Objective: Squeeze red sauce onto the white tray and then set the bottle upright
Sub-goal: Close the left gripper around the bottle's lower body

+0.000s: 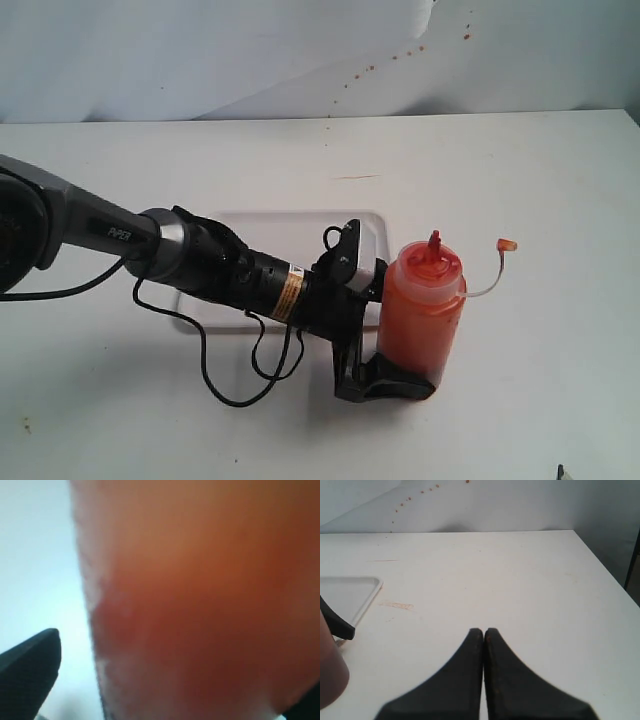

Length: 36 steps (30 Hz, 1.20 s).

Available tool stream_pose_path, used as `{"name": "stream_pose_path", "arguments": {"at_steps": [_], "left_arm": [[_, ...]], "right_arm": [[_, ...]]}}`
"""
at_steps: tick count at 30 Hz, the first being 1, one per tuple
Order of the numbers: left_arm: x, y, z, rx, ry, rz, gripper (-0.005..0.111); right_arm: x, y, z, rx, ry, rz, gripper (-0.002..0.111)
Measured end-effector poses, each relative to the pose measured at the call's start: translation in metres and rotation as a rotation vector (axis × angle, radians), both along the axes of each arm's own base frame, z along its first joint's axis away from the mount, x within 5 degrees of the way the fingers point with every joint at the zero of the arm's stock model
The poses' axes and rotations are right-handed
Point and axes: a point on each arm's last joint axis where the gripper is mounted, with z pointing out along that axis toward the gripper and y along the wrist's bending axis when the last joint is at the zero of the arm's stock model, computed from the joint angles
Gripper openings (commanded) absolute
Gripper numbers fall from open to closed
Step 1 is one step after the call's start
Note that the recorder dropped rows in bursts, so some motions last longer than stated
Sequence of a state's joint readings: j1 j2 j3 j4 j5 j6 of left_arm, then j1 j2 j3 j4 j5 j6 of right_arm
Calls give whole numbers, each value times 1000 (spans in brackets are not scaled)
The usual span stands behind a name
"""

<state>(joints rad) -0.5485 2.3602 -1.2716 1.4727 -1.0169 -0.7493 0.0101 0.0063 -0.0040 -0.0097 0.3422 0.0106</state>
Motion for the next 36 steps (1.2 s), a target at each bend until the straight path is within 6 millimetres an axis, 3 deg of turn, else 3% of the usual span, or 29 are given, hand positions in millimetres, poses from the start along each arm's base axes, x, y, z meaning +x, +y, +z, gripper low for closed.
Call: {"name": "stream_pose_path", "arguments": {"at_steps": [7, 15, 18, 20, 26, 36], "left_arm": [[-12, -21, 4, 19, -26, -78, 105], [-9, -21, 1, 62, 0, -31, 101], [-9, -21, 1, 64, 7, -26, 88], [-9, -21, 1, 65, 9, -25, 63], [-11, -21, 1, 58, 6, -46, 4], [-14, -20, 5, 61, -17, -98, 0]], "right_arm": [[0, 0, 0, 0, 0, 0, 0], [0, 0, 0, 0, 0, 0, 0], [0, 0, 0, 0, 0, 0, 0], [0, 0, 0, 0, 0, 0, 0], [0, 0, 0, 0, 0, 0, 0], [0, 0, 0, 0, 0, 0, 0]]}}
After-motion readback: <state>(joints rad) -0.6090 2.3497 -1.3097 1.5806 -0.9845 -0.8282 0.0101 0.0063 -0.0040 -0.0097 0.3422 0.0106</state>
